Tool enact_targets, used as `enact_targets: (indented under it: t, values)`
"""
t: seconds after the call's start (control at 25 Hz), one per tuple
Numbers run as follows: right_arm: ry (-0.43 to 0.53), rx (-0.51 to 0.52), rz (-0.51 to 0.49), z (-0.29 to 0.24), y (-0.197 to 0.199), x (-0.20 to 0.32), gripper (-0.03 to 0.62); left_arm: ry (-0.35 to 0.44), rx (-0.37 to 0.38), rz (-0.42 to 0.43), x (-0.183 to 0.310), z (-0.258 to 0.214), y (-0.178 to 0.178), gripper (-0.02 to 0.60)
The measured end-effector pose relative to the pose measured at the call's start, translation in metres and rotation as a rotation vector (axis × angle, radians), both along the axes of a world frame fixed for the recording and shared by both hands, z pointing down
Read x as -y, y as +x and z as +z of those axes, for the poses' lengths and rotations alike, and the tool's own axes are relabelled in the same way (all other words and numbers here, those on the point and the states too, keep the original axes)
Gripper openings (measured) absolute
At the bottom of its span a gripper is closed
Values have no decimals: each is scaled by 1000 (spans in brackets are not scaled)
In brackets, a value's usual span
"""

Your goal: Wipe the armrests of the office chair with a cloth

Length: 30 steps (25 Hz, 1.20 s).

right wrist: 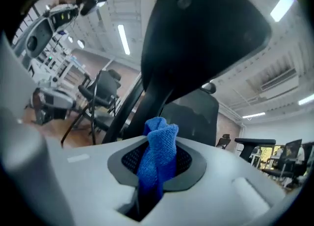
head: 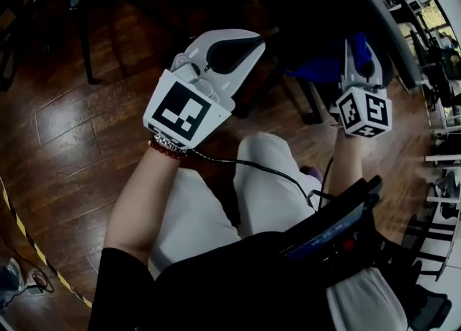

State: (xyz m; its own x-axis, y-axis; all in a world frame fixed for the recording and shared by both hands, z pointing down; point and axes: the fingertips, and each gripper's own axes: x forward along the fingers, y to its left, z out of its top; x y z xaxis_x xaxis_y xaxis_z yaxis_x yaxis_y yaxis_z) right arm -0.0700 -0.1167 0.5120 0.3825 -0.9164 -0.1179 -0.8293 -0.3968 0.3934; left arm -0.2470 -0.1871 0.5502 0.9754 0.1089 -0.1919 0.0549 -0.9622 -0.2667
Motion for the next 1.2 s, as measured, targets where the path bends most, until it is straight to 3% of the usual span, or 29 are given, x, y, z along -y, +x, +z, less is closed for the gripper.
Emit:
enact_targets:
  t: [0.24, 0.32, 0.36, 0.4, 0.48, 0.56, 0.64, 0.72, 0.88, 1.0, 1.12, 1.2]
  values:
    - [-401, -129, 136, 70, 0, 25, 49, 19, 21, 60, -13, 7, 4, 5]
    - [-473, -170, 148, 78, -4, 31, 50, 5, 10, 63, -9, 7, 5, 5]
    - [-429, -153, 139, 72, -8, 27, 55, -1, 7, 64, -7, 8, 5, 5]
    - [-317, -108, 121, 58, -13, 18, 60, -6, 7, 65, -6, 9, 5, 5]
    - [-3, -24, 76, 11, -25, -11, 61, -17, 7, 71, -6, 13, 7, 5]
    - [188, -104, 58, -32, -43, -34, 61, -27, 9, 78, -5, 16, 11, 5]
    - [219, -268, 61, -56, -64, -37, 61, -37, 27, 79, -2, 22, 14, 5]
    - [216, -331, 83, -64, -76, -34, 61, -48, 34, 75, 0, 23, 13, 5]
    - [249, -291, 150, -67, -69, -40, 61, -52, 27, 63, 1, 18, 8, 5]
    - [291, -205, 195, -71, -53, -62, 61, -46, 47, 65, -2, 21, 12, 5]
    - [353, -89, 191, -73, -30, -82, 61, -38, 58, 69, -4, 24, 17, 5]
    - [350, -73, 153, -72, -24, -77, 61, -33, 66, 72, -7, 25, 19, 5]
